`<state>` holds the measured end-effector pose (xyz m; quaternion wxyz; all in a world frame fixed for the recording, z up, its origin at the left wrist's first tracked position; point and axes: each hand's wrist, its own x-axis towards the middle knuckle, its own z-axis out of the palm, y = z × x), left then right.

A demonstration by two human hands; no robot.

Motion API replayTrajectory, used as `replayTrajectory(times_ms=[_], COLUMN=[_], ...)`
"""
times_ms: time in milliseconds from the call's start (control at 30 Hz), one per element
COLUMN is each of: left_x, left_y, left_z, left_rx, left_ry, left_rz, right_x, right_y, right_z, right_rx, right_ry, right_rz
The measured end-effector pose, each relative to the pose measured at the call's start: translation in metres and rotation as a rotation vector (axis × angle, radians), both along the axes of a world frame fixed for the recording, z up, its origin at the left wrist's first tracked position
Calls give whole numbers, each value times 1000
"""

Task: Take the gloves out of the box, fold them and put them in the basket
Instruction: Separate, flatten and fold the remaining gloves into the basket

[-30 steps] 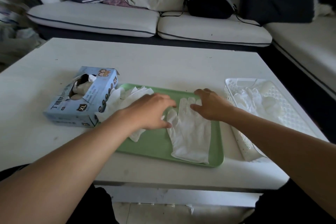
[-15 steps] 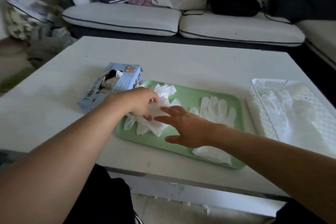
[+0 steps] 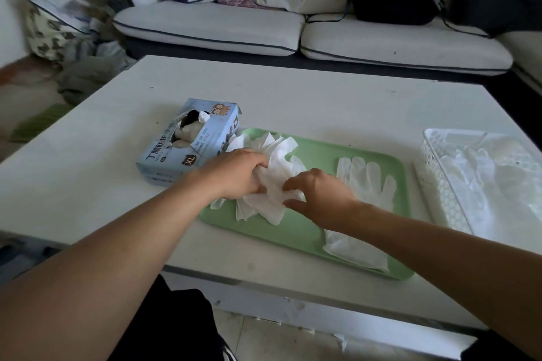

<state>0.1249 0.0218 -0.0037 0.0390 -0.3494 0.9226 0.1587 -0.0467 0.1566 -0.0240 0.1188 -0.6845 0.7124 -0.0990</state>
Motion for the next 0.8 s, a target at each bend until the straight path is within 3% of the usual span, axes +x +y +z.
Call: replayTrajectory(times_ms=[133, 433, 633, 800], left_x=[-8, -19, -16, -14], left_y=[7, 11, 8, 8], left_z=[-1, -8, -3, 2], left_rx=[8, -104, -191, -188], left_ry=[7, -104, -213, -239], left_rz=[71, 83, 35, 51], right_x=[-2, -31, -47, -64], right_y=[-9, -13, -11, -6], right_z=[2, 33, 67, 102], right_rx=[-18, -76, -90, -240], right_ry=[-145, -819, -1272, -1483], right_rz=[-136, -435, -498, -496])
